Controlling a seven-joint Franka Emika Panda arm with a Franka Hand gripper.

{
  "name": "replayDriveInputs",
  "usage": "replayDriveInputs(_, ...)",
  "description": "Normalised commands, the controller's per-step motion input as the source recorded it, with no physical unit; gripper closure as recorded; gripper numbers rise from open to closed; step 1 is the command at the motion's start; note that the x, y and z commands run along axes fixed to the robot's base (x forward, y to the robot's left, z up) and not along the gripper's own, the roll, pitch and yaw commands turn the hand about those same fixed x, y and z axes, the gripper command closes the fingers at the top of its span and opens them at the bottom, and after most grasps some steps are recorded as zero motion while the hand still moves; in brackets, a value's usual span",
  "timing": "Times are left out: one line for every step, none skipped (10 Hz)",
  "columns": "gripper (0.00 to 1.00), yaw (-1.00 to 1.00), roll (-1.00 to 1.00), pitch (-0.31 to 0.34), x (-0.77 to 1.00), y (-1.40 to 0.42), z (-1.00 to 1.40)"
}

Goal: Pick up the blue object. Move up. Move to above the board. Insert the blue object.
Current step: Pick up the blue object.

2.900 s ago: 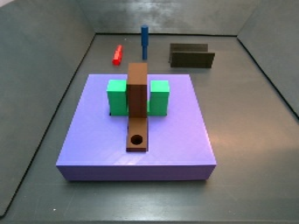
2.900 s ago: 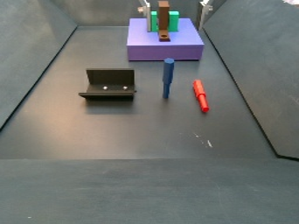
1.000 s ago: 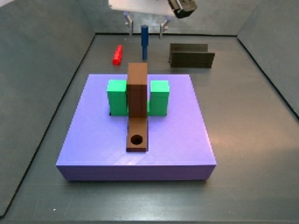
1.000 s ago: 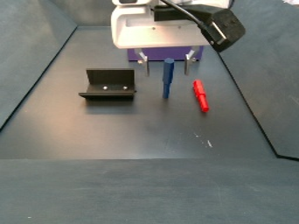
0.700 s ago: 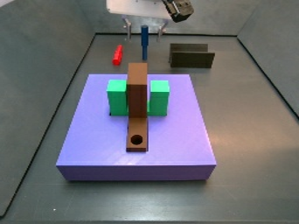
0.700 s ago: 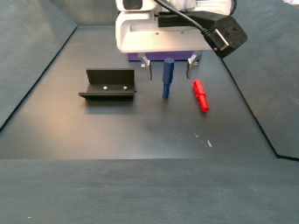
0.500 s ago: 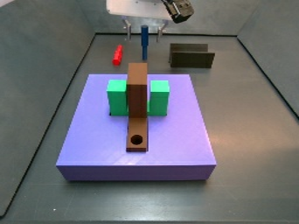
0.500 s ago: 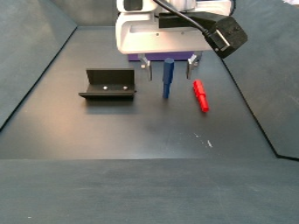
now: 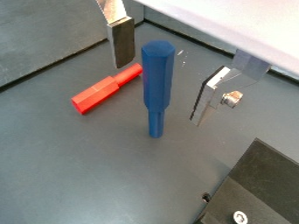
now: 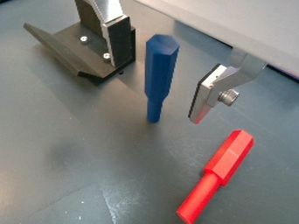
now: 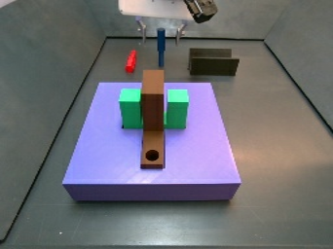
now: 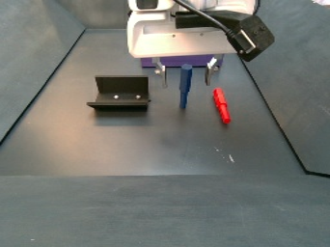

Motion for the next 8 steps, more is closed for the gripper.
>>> replayDriveInputs(0.00,0.00,0.00,0.013,0.00,0.00,0.01)
replayDriveInputs(0.00,0.00,0.00,0.000,0.00,0.00,0.00)
replayDriveInputs(1.00,0.00,0.00,0.000,0.00,0.00,0.00)
replayDriveInputs(1.00,0.00,0.00,0.000,0.00,0.00,0.00)
replayDriveInputs(1.00,0.00,0.00,0.000,0.00,0.00,0.00)
replayDriveInputs(1.00,0.00,0.00,0.000,0.00,0.00,0.00)
replayDriveInputs(1.00,0.00,0.00,0.000,0.00,0.00,0.00)
replayDriveInputs(1.00,0.00,0.00,0.000,0.00,0.00,0.00)
